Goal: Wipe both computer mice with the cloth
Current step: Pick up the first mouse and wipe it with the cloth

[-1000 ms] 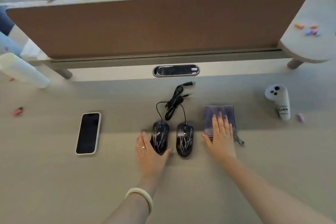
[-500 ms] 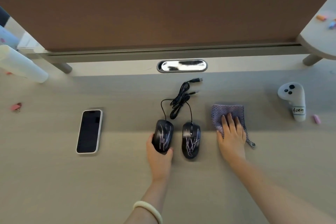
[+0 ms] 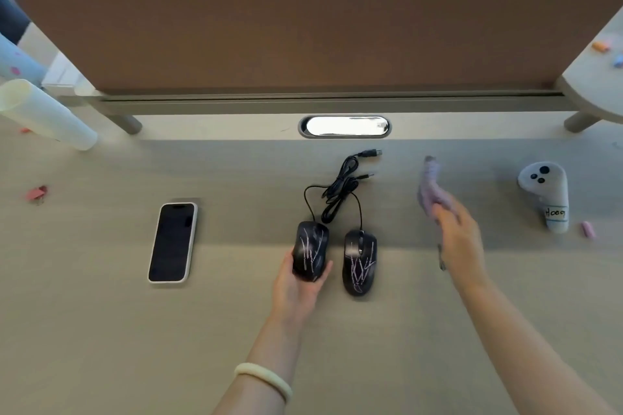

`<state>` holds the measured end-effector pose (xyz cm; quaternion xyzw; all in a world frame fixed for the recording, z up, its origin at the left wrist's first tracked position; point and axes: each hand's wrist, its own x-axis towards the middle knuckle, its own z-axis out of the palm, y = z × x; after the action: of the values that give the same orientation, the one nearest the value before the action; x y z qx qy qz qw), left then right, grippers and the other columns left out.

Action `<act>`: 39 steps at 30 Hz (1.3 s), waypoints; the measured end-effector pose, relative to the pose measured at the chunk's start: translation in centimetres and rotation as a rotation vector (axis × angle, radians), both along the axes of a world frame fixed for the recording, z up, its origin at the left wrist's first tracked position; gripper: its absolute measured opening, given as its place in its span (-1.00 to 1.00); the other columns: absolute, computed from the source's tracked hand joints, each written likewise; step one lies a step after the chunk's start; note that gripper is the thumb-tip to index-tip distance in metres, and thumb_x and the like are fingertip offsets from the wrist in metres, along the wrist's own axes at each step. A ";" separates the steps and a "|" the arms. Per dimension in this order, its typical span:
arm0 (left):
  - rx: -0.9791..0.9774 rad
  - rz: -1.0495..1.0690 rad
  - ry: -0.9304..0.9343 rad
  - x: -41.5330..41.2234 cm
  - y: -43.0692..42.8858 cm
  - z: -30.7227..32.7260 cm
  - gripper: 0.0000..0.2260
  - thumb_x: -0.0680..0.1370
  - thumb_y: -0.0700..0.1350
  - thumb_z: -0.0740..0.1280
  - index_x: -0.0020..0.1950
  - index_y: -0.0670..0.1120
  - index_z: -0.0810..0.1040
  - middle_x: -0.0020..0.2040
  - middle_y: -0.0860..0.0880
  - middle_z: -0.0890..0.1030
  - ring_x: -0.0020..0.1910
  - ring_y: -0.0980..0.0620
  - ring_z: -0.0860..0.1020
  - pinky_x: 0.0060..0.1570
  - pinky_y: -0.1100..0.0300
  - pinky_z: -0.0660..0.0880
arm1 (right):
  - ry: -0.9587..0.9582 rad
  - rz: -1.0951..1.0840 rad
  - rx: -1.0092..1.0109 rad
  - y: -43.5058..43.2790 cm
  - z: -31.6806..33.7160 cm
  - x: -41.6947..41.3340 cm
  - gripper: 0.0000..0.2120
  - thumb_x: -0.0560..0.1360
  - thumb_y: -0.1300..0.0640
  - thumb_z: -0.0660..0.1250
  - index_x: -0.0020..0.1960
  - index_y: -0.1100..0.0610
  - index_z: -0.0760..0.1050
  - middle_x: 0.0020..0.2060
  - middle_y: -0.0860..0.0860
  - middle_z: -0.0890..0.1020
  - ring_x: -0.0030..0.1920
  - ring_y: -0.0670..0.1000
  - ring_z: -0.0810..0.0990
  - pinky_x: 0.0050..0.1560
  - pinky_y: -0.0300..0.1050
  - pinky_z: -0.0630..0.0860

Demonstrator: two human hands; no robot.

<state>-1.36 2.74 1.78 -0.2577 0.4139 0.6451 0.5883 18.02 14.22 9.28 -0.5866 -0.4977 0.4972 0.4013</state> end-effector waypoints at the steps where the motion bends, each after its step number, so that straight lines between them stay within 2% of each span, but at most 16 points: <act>1: 0.008 -0.013 -0.027 0.0 0.3 0.2 -0.65 0.60 -0.09 0.06 0.32 -0.20 0.36 0.29 -0.22 0.45 0.32 -0.21 0.38 -0.12 -0.14 0.57 | 0.004 0.114 0.068 -1.3 0.7 -1.8 -0.63 0.54 0.30 0.17 0.23 -0.04 0.45 0.16 -0.15 0.53 0.00 -0.41 0.49 0.00 -0.54 0.37; 3: 0.062 -0.057 -0.063 -0.1 0.7 0.6 -0.68 0.52 -0.13 0.15 0.22 -0.22 0.46 0.15 -0.24 0.58 0.20 -0.19 0.49 -0.17 -0.09 0.61 | -0.094 0.382 0.167 -4.4 0.0 -5.4 -0.51 0.52 0.31 0.18 0.36 -0.08 0.27 0.30 -0.16 0.40 0.23 -0.34 0.37 0.23 -0.41 0.29; 4: 0.113 -0.081 -0.073 -0.1 0.8 0.9 -0.69 0.45 -0.14 0.23 0.12 -0.24 0.54 0.03 -0.24 0.64 0.08 -0.17 0.58 -0.22 -0.04 0.63 | -0.199 0.534 0.229 -6.0 -1.3 -6.9 -0.51 0.51 0.24 0.15 0.39 -0.07 0.20 0.39 -0.08 0.31 0.35 -0.24 0.25 0.36 -0.23 0.21; 7: 0.196 -0.141 -0.109 -0.3 0.4 1.3 -0.62 0.33 -0.06 0.34 0.04 -0.27 0.60 -0.04 -0.24 0.68 -0.06 -0.15 0.66 -0.09 -0.02 0.61 | -0.452 0.828 0.288 -9.7 -5.2 -9.6 -0.47 0.47 0.04 0.01 0.43 -0.01 0.12 0.46 -0.10 0.04 0.47 -0.07 -0.17 0.46 0.17 -0.07; 11: 0.244 -0.195 -0.111 -0.9 -0.3 1.5 -0.67 0.40 -0.03 0.28 -0.02 -0.25 0.65 -0.03 -0.20 0.69 -0.03 -0.12 0.66 -0.02 0.02 0.59 | -0.451 0.824 0.272 -10.5 -5.7 -10.2 -0.50 0.48 -0.01 0.00 0.43 -0.06 0.15 0.47 -0.19 -0.04 0.46 -0.07 -0.28 0.46 0.14 -0.21; 13: 0.246 -0.212 -0.123 -1.2 -0.3 1.6 -0.68 0.36 -0.04 0.39 -0.02 -0.24 0.65 0.00 -0.19 0.69 0.00 -0.12 0.64 0.04 0.04 0.55 | -0.443 0.811 0.264 -10.4 -5.1 -10.5 -0.51 0.48 -0.01 0.02 0.42 -0.08 0.17 0.48 -0.18 -0.02 0.46 -0.05 -0.30 0.45 0.09 -0.25; 16: 0.276 -0.214 -0.210 -1.6 0.0 1.7 -0.47 0.19 -0.15 0.56 0.11 -0.28 0.58 0.14 -0.16 0.62 0.22 -0.06 0.52 0.34 0.16 0.32 | -0.475 0.775 0.277 -9.3 -5.5 -11.5 -0.52 0.48 -0.07 0.01 0.40 -0.07 0.22 0.49 -0.11 0.03 0.47 0.04 -0.25 0.44 0.09 -0.21; 17: 0.291 -0.217 -0.225 -1.6 0.1 1.9 -0.52 0.24 -0.18 0.53 0.12 -0.27 0.57 0.15 -0.14 0.62 0.22 -0.03 0.51 0.33 0.20 0.32 | -0.478 0.752 0.272 -8.4 -5.5 -12.1 -0.52 0.49 -0.09 0.00 0.38 -0.05 0.27 0.49 -0.05 0.08 0.48 0.08 -0.19 0.45 0.11 -0.17; 19: 0.263 -0.187 -0.166 -1.6 0.1 1.6 -0.73 0.40 -0.14 0.33 0.04 -0.21 0.63 0.04 -0.15 0.67 0.06 -0.04 0.62 0.09 0.12 0.54 | -0.451 0.688 0.160 -6.0 -5.3 -13.2 -0.55 0.51 -0.07 0.03 0.34 0.02 0.34 0.47 0.05 0.18 0.48 0.15 -0.05 0.44 0.10 -0.08; 22: 0.193 -0.187 -0.111 -1.5 0.3 1.9 -0.64 0.53 -0.11 0.08 -0.04 -0.19 0.66 -0.04 -0.18 0.70 -0.07 -0.09 0.66 -0.12 0.06 0.60 | -0.330 0.625 -0.003 -4.1 -4.8 -13.6 -0.65 0.56 0.10 0.13 0.33 0.08 0.35 0.46 0.06 0.20 0.46 0.10 0.00 0.40 -0.06 -0.07; 26: 0.163 -0.223 -0.057 -2.0 0.4 2.2 -0.75 0.38 -0.06 0.29 -0.20 -0.17 0.69 -0.17 -0.10 0.72 -0.17 0.02 0.68 -0.18 0.19 0.62 | -0.350 0.721 0.267 -9.2 -4.9 -12.1 -0.58 0.52 0.02 0.08 0.38 -0.04 0.26 0.48 -0.09 0.05 0.48 0.04 -0.21 0.45 -0.10 -0.23; 28: 0.162 -0.233 -0.147 -2.1 0.4 2.0 -0.68 0.42 -0.05 0.25 -0.10 -0.26 0.65 -0.14 -0.19 0.70 -0.16 -0.06 0.68 -0.19 0.13 0.63 | -0.337 0.722 0.271 -11.8 -4.6 -11.3 -0.57 0.53 0.03 0.06 0.40 -0.12 0.18 0.49 -0.19 0.02 0.47 0.00 -0.26 0.43 -0.20 -0.28; 31: 0.164 -0.248 -0.193 -2.1 0.3 2.0 -0.60 0.44 -0.05 0.21 0.15 -0.28 0.53 0.01 -0.23 0.67 -0.03 -0.11 0.65 0.00 0.07 0.58 | -0.374 0.707 0.283 -11.5 -4.4 -11.2 -0.58 0.53 0.01 0.05 0.39 -0.05 0.24 0.49 -0.12 0.08 0.48 -0.01 -0.22 0.44 -0.19 -0.27; 33: 0.181 -0.210 -0.187 -1.9 0.3 1.9 -0.64 0.49 -0.09 0.14 0.18 -0.25 0.50 0.01 -0.21 0.67 -0.03 -0.08 0.65 -0.01 0.09 0.57 | -0.381 0.667 0.258 -9.1 -5.1 -12.0 -0.59 0.52 0.02 0.07 0.35 0.03 0.32 0.46 -0.02 0.17 0.48 0.03 -0.13 0.45 -0.18 -0.22; 36: 0.195 -0.163 -0.171 -1.4 0.5 2.0 -0.65 0.56 -0.13 0.03 0.17 -0.23 0.52 0.07 -0.23 0.64 0.03 -0.12 0.63 0.01 -0.01 0.55 | -0.278 0.589 0.031 -4.2 -5.0 -13.2 -0.67 0.53 0.10 0.12 0.27 0.05 0.42 0.38 0.06 0.36 0.42 0.09 0.17 0.46 0.04 0.06; 39: 0.252 -0.151 -0.213 -1.7 0.8 3.1 -0.73 0.45 -0.20 0.29 0.10 -0.28 0.56 0.03 -0.26 0.65 -0.01 -0.15 0.64 -0.05 -0.01 0.60 | -0.269 0.594 0.012 -5.0 -4.5 -12.9 -0.66 0.53 0.15 0.14 0.29 0.09 0.39 0.42 0.03 0.28 0.45 0.10 0.07 0.46 -0.01 -0.01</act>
<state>-3.08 3.57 4.90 -0.2173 0.2833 0.6149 0.7031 5.11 9.18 4.80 -0.4740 -0.6985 0.5075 0.1727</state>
